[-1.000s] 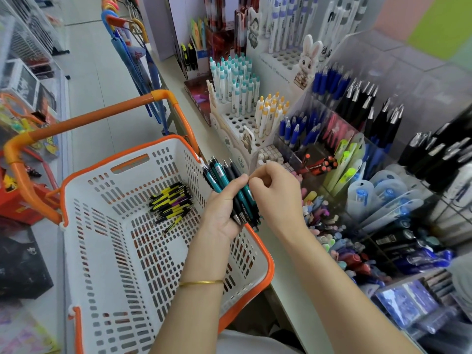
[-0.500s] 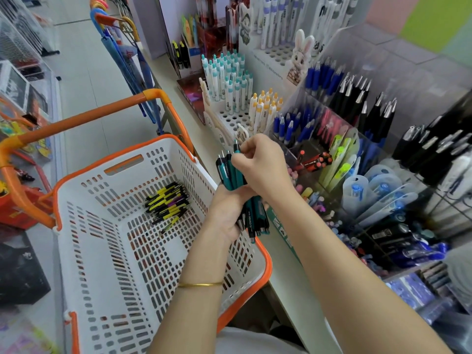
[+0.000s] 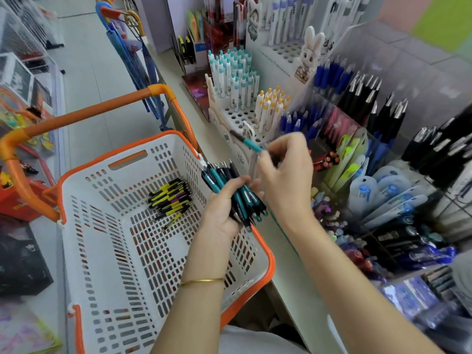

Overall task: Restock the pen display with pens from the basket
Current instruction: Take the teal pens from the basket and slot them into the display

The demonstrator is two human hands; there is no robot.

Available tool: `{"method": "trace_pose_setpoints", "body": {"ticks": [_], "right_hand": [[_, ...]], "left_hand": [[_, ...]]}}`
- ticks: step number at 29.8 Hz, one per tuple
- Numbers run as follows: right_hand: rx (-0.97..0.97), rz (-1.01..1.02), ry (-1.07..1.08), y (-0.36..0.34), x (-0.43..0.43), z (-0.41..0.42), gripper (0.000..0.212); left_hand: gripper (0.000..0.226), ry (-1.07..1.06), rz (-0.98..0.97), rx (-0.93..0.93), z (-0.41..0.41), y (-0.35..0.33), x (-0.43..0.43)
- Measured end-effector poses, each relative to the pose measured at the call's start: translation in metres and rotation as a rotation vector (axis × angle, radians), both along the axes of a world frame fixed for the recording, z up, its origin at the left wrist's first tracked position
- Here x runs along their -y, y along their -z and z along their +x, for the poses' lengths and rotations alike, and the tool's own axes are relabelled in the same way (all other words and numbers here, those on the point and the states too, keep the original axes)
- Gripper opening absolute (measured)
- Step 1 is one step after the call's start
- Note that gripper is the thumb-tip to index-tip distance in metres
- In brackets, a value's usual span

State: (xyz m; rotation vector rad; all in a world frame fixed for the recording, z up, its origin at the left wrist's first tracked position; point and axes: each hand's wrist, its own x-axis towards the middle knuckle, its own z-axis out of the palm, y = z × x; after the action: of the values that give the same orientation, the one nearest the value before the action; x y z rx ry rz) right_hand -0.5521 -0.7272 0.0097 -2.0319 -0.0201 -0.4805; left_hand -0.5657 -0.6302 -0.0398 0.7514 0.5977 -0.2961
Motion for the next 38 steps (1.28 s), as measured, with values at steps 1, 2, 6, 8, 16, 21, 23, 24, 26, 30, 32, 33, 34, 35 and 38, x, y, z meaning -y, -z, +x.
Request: {"method": "trace_pose_setpoints", "body": {"ticks": [1,2,6,8,16,21,23,24,26,30,32,33,34,35,38], "right_hand": [[-0.041,-0.037,-0.024,0.008,-0.001,-0.008,0.013],[-0.083,-0.084,-0.047,0.015,0.0,-0.015,0.011],[-0.187,-0.249,-0.137,0.027,0.002,-0.024,0.025],[-0.217,-0.242,-0.148,0.025,0.003,-0.025,0.024],[-0.271,-0.283,-0.253,0.018,0.005,-0.019,0.014],[-0.266,-0.205,-0.158,0.014,0.006,-0.012,0.012],[-0.261,-0.151,-0.126,0.011,0.006,-0.006,0.013],[-0.264,-0.137,-0.138,0.009,0.005,-0.003,0.02],[-0.277,-0.173,-0.193,0.003,0.003,0.004,0.031],[-0.334,-0.346,-0.319,-0.007,-0.002,0.016,0.039],[-0.399,-0.43,-0.378,-0.008,-0.003,0.019,0.042],[-0.433,-0.468,-0.402,-0.009,-0.003,0.021,0.042],[-0.462,-0.492,-0.421,-0.009,-0.003,0.022,0.042],[-0.475,-0.499,-0.433,-0.009,-0.002,0.023,0.042],[-0.398,-0.435,-0.402,-0.008,-0.003,0.024,0.041]], "left_hand": [[0.008,-0.013,0.01,-0.017,0.001,-0.001,-0.001],[0.014,-0.033,0.006,-0.029,0.002,-0.002,-0.001],[0.01,-0.074,-0.01,-0.001,0.003,-0.003,-0.001],[0.021,-0.047,-0.018,0.036,0.002,-0.003,0.001],[0.005,-0.031,0.017,0.073,-0.001,-0.005,0.002],[0.011,-0.057,0.14,0.072,-0.003,-0.002,0.006],[0.017,-0.048,0.209,0.109,-0.004,0.0,0.007],[0.021,-0.036,0.225,0.129,-0.005,0.0,0.007],[0.027,0.003,0.219,0.168,-0.008,0.0,0.007],[0.019,0.085,0.173,0.25,-0.009,-0.001,0.006],[0.018,0.112,0.139,0.265,-0.01,-0.002,0.006],[0.018,0.122,0.133,0.264,-0.011,-0.001,0.005],[0.018,0.131,0.131,0.265,-0.011,0.0,0.005],[0.018,0.141,0.128,0.269,-0.012,0.0,0.004],[0.019,0.166,0.103,0.319,-0.012,-0.001,0.003]]}}
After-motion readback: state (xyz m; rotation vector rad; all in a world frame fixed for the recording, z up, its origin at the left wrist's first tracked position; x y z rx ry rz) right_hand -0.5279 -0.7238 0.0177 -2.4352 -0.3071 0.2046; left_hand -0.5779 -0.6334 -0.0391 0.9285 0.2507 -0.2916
